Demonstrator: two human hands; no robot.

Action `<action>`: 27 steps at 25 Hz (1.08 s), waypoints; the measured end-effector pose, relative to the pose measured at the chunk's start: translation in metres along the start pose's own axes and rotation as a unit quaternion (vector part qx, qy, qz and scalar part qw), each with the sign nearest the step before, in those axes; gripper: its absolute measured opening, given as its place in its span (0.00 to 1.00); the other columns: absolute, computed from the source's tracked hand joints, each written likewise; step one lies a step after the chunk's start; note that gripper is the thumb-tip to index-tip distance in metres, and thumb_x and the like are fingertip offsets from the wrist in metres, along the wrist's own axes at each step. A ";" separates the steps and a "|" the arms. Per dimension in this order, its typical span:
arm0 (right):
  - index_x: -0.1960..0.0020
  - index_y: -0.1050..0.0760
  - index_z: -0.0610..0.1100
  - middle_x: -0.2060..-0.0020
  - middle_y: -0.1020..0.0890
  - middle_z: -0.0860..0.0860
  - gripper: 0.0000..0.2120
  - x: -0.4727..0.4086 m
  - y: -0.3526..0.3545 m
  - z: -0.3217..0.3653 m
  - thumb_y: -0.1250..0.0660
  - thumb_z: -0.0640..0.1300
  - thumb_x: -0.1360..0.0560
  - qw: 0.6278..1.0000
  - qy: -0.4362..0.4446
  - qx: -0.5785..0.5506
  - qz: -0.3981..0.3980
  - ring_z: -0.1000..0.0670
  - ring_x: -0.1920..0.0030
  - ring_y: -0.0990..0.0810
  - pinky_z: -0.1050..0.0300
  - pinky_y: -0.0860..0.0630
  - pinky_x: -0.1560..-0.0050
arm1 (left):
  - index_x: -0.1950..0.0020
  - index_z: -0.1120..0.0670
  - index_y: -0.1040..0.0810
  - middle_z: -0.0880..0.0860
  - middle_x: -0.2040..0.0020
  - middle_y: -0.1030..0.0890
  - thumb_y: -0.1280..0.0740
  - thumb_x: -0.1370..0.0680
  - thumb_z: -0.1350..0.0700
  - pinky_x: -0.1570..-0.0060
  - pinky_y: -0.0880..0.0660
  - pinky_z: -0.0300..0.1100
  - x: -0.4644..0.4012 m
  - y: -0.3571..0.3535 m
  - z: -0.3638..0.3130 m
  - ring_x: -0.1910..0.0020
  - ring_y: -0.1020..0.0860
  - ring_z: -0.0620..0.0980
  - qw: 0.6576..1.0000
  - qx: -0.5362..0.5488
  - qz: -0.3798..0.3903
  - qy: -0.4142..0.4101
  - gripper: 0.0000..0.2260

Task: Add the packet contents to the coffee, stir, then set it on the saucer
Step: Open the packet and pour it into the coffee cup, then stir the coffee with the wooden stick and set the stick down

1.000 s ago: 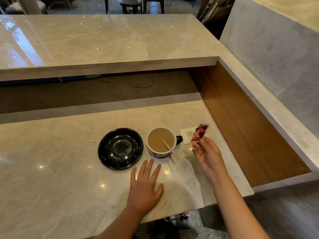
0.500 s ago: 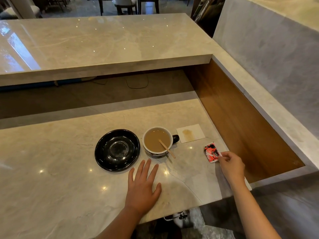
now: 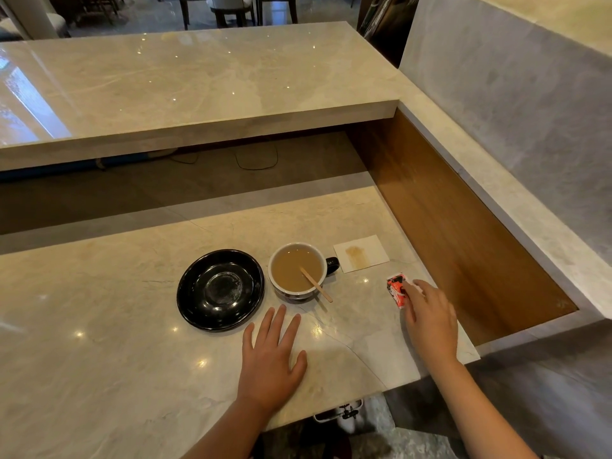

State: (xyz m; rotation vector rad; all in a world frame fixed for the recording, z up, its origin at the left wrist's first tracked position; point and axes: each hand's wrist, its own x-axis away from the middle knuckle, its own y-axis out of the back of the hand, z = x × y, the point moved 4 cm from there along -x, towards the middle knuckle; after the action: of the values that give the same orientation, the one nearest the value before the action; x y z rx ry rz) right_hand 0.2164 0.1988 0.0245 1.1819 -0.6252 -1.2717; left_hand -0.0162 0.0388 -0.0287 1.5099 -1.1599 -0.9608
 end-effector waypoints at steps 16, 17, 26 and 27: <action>0.36 0.30 0.45 0.45 0.22 0.45 0.22 0.009 0.008 0.069 0.40 0.53 0.27 0.982 0.151 -0.112 0.021 0.48 0.43 0.28 0.50 0.28 0.46 | 0.28 0.49 0.35 0.55 0.27 0.35 0.44 0.25 0.42 0.33 0.49 0.56 0.000 0.002 -0.001 0.28 0.43 0.54 1.000 0.019 -0.011 -0.007 0.27; 0.36 0.31 0.45 0.49 0.20 0.45 0.22 0.010 0.006 0.085 0.38 0.51 0.28 0.974 0.187 -0.120 0.032 0.48 0.47 0.26 0.53 0.27 0.49 | 0.28 0.49 0.34 0.55 0.27 0.35 0.43 0.25 0.42 0.33 0.49 0.56 0.000 0.003 -0.002 0.28 0.43 0.54 1.000 0.019 -0.010 -0.007 0.27; 0.53 0.18 0.41 0.62 0.14 0.46 0.10 -0.008 0.005 0.142 0.34 0.45 0.28 0.950 0.163 -0.264 -0.041 0.53 0.62 0.20 0.62 0.26 0.60 | 0.28 0.49 0.33 0.55 0.27 0.35 0.43 0.25 0.42 0.33 0.49 0.56 -0.001 0.004 -0.002 0.28 0.42 0.53 1.000 0.017 -0.008 -0.003 0.26; 0.53 0.18 0.40 0.62 0.14 0.45 0.11 -0.013 0.007 0.144 0.33 0.46 0.28 0.948 0.159 -0.274 -0.041 0.53 0.63 0.19 0.62 0.25 0.61 | 0.28 0.49 0.33 0.55 0.27 0.35 0.43 0.25 0.42 0.33 0.49 0.56 -0.001 0.005 -0.002 0.28 0.43 0.53 1.000 0.016 -0.008 -0.003 0.26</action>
State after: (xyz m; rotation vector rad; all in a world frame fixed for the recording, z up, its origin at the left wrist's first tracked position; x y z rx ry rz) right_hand 0.0880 0.1641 0.0817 0.9172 0.0254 -1.1847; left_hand -0.0155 0.0394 -0.0238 1.5442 -1.1741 -0.9618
